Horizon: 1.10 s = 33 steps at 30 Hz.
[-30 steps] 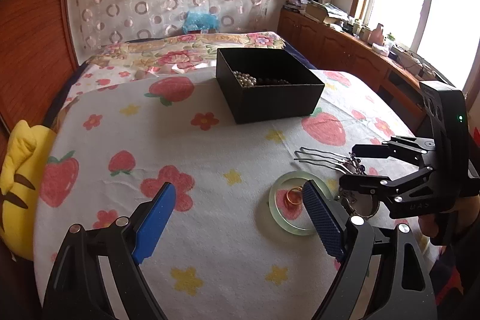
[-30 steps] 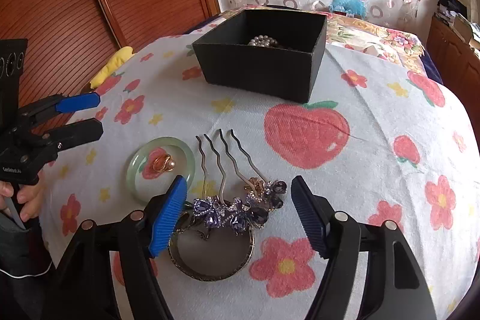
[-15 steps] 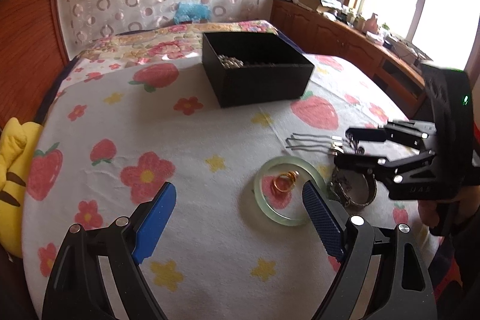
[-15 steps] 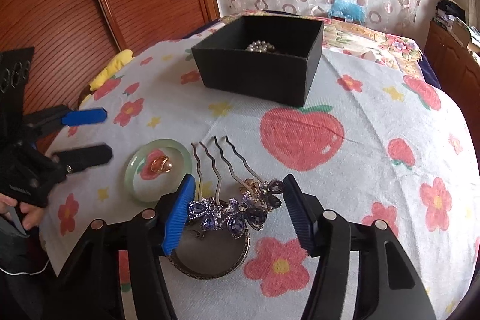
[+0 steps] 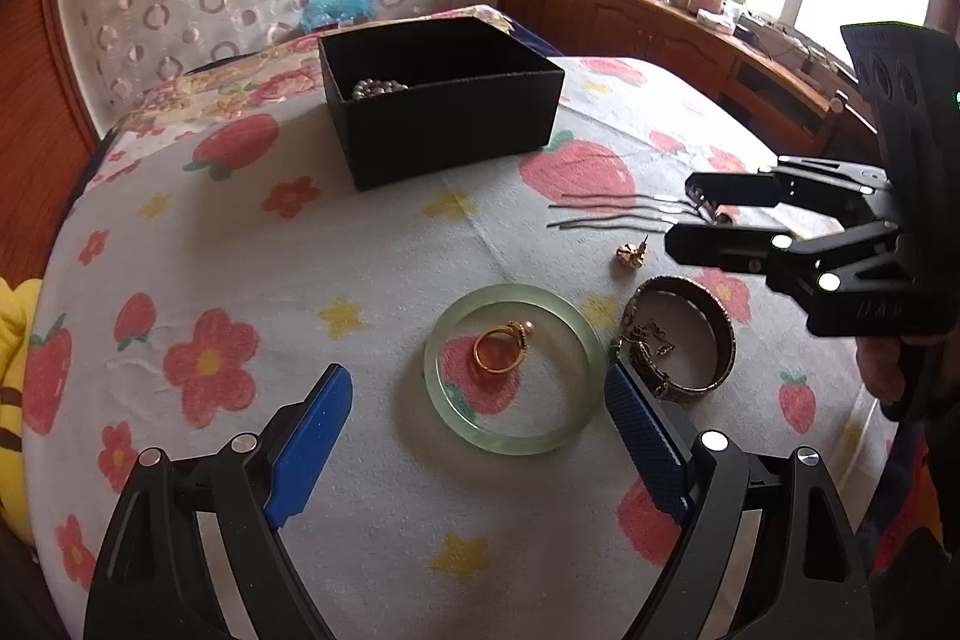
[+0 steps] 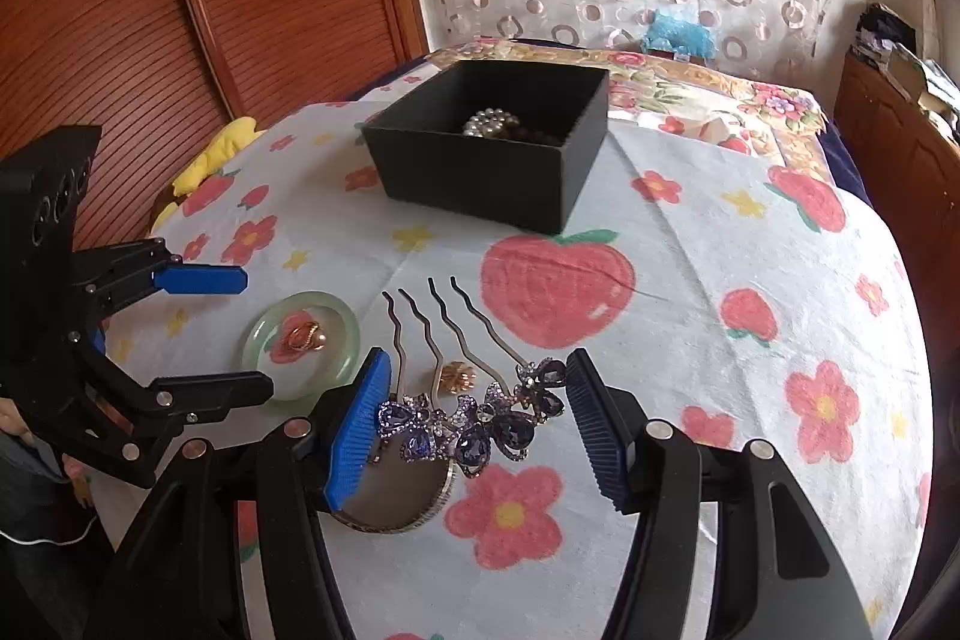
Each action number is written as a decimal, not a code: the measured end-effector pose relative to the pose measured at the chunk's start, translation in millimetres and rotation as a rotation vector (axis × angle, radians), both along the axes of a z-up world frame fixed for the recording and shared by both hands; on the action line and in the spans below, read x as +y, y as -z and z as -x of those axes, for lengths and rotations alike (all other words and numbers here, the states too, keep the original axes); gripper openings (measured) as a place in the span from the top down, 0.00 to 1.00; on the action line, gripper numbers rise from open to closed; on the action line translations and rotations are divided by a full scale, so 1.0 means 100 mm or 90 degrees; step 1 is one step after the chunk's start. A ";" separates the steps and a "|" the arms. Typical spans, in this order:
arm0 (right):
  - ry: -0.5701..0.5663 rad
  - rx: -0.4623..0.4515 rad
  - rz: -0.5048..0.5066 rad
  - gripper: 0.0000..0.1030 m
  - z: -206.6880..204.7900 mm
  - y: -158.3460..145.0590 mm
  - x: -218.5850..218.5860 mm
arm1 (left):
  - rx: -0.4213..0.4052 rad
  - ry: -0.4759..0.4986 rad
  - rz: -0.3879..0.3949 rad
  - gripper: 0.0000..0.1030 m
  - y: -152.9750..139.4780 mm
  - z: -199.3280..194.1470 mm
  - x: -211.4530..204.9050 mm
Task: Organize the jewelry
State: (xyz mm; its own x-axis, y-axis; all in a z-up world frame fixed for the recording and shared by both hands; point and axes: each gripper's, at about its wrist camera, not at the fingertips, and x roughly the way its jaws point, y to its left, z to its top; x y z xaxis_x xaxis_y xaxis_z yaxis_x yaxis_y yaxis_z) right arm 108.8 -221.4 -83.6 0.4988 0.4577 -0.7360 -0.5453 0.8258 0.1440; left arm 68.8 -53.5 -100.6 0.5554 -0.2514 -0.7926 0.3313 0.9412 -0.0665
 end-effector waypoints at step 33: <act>0.000 -0.002 -0.007 0.39 0.00 -0.04 0.01 | -0.027 0.010 0.000 0.35 -0.01 0.01 -0.01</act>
